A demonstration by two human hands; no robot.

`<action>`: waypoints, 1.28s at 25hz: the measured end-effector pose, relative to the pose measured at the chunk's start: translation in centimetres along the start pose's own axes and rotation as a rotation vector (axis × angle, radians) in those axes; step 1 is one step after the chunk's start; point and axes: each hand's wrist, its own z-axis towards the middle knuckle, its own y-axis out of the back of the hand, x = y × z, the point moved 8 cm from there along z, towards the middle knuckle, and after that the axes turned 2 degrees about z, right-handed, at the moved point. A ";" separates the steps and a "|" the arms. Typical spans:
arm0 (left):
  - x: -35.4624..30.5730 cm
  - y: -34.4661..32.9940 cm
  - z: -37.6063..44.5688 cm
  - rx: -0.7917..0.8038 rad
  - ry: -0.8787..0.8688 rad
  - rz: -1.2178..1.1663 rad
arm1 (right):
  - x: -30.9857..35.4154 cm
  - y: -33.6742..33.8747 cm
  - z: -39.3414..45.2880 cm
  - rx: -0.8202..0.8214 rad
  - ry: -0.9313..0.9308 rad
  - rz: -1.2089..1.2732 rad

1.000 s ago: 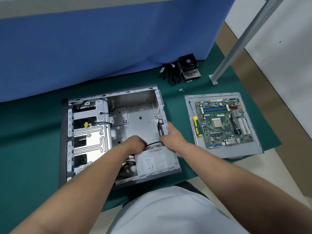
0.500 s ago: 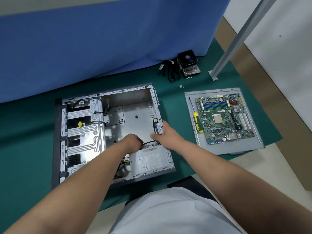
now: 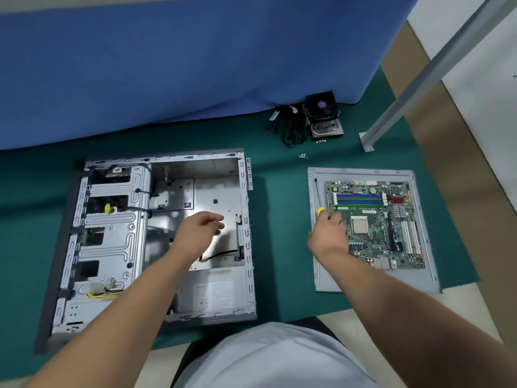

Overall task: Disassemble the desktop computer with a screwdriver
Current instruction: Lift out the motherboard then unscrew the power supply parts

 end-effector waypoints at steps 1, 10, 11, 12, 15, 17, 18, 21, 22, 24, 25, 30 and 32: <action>-0.2 0.1 -0.3 -0.028 0.000 -0.040 | -0.1 0.0 0.1 -0.018 -0.007 -0.007; -0.6 0.3 -1.2 -0.050 -0.097 -0.164 | -2.0 0.3 -1.5 0.043 -0.201 0.775; -1.0 0.5 -1.2 -0.054 -0.118 -0.180 | -1.4 0.8 -2.6 0.034 -0.169 0.907; -1.5 0.6 -1.1 -0.053 -0.137 -0.198 | -0.4 1.4 -3.6 0.035 -0.117 0.987; -3.2 -0.1 -1.1 0.066 -0.200 -0.297 | 3.4 3.8 -6.4 0.038 0.086 1.106; -4.3 -0.9 -1.3 0.183 -0.214 -0.443 | 6.1 5.3 -8.0 0.088 0.229 1.156; -4.7 -1.0 -1.4 0.215 -0.210 -0.548 | 7.3 5.8 -8.9 0.114 0.292 1.133; -5.1 0.2 -1.4 0.196 -0.223 -0.745 | 9.4 6.3 -10.4 0.191 0.391 0.982; -4.9 0.6 -1.5 0.183 -0.225 -0.758 | 9.8 6.4 -10.6 0.224 0.410 0.945; -4.1 1.4 -1.7 0.175 -0.200 -0.751 | 10.2 6.9 -10.5 0.275 0.436 0.899; -3.7 1.7 -1.8 0.177 -0.176 -0.754 | 10.4 7.4 -10.3 0.283 0.443 0.895; -2.0 1.4 -2.0 0.249 -0.044 -0.774 | 10.5 8.7 -8.1 0.216 0.214 1.493; -2.0 0.2 -2.5 0.279 -0.029 -0.691 | 10.8 7.6 -7.8 0.186 0.094 1.717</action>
